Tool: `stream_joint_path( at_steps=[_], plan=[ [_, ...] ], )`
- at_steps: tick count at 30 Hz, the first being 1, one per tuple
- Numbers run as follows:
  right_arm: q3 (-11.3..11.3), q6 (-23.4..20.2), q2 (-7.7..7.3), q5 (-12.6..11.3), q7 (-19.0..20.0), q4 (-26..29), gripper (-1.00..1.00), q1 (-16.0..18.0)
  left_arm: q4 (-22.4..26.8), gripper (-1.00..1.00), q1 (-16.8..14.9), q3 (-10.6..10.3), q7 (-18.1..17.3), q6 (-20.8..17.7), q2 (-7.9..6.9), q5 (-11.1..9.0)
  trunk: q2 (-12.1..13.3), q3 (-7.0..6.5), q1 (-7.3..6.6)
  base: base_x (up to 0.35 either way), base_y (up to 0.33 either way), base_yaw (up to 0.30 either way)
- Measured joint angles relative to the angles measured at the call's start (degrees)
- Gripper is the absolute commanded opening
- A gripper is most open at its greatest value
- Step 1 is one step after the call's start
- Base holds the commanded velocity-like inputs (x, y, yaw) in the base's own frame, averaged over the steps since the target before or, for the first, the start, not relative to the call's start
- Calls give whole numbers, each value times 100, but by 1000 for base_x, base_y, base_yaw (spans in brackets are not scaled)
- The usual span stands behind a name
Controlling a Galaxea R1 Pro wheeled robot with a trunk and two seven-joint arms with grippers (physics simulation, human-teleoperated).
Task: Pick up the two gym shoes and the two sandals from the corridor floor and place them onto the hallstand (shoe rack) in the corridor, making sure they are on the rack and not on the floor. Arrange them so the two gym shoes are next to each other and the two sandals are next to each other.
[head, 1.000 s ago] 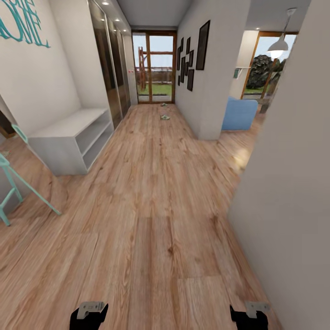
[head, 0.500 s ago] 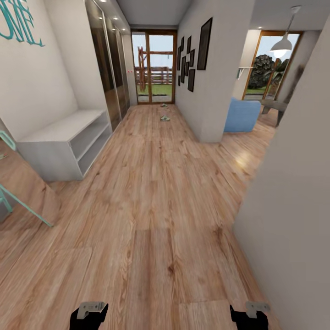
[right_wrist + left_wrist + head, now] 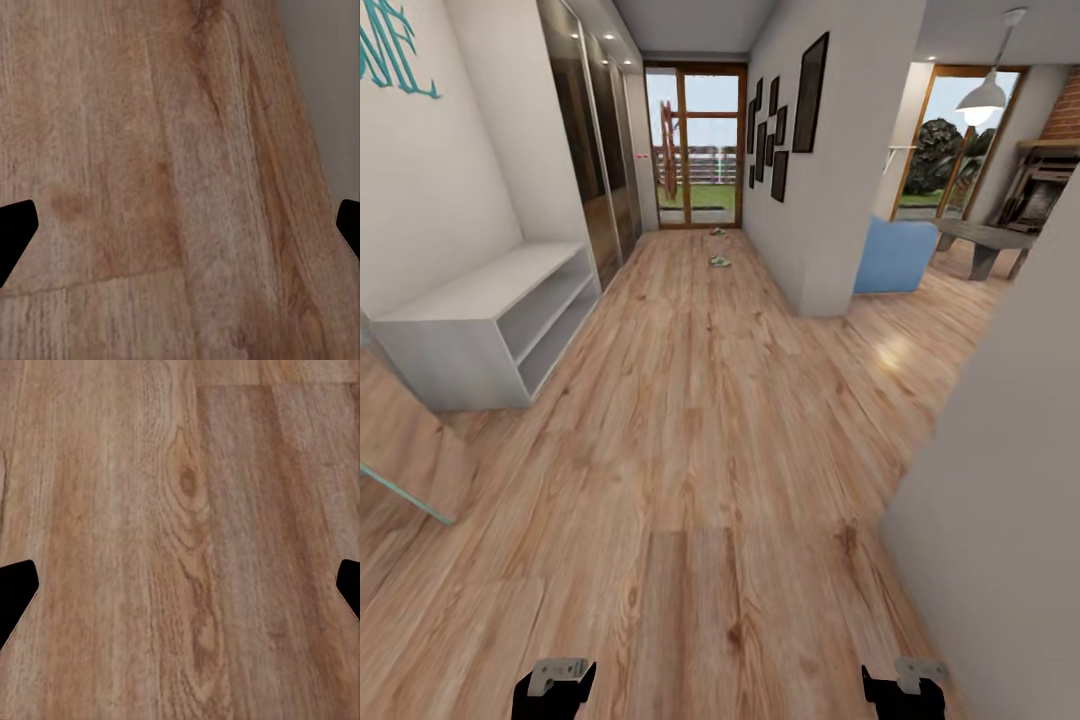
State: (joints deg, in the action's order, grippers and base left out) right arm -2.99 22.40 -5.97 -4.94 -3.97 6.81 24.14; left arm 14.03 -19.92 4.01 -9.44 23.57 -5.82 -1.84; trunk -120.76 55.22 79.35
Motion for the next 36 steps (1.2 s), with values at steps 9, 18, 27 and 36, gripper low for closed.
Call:
stream_joint_path(
  at_steps=[9,18,27,36],
  plan=[
    [0,0,0,0,0,-1,100,1,1,100,1,4,0,0,-7,1,0,0,0,339,0,56],
    [0,0,1,-2,-7,-2,100,2,2,100,2,5,0,0,-9,1,0,0,0,339,0,237],
    [0,0,0,2,16,0,100,0,0,100,0,2,0,0,-7,1,0,0,0,339,0,120],
    [-8,5,-9,23,30,0,100,0,0,100,0,0,0,0,-6,1,0,0,0,339,0,3]
  ],
)
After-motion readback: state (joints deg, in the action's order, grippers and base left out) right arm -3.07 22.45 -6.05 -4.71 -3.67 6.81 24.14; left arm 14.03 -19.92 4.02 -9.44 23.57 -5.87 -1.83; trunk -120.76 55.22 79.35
